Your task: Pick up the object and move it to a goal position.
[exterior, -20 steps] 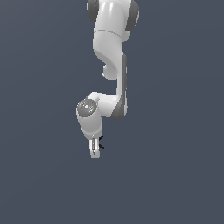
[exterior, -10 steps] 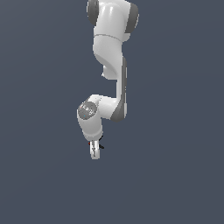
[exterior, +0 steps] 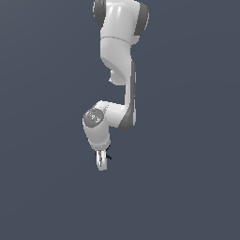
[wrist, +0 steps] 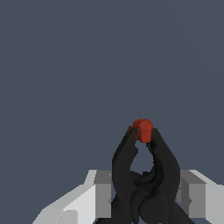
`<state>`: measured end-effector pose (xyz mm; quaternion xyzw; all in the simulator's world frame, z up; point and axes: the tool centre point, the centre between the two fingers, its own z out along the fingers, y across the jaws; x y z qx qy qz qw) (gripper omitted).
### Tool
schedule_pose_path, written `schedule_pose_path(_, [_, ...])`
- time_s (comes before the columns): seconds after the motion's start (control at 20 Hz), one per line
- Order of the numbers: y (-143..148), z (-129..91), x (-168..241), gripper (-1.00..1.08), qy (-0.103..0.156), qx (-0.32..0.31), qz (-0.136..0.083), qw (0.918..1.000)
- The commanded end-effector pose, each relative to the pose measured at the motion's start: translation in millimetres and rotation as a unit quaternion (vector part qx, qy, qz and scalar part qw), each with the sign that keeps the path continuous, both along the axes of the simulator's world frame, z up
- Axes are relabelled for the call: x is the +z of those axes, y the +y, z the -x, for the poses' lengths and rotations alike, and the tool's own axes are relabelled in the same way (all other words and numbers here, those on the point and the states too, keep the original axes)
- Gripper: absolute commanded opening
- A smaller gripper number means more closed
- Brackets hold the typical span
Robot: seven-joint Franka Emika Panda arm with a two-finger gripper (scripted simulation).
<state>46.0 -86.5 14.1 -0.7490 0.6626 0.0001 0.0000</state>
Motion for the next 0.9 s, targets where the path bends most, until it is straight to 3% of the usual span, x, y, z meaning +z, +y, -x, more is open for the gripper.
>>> schedule_pose_path(0.0, [2.4, 2.0, 0.6, -1.00, 0.000, 0.000, 0.000, 1.0000])
schedule_pose_path(0.4, [20.1, 20.4, 7.0, -1.00, 0.000, 0.001, 0.000, 1.0000])
schedule_pose_path(0.85, [59.8, 61.0, 21.1, -1.00, 0.000, 0.001, 0.000, 1.0000])
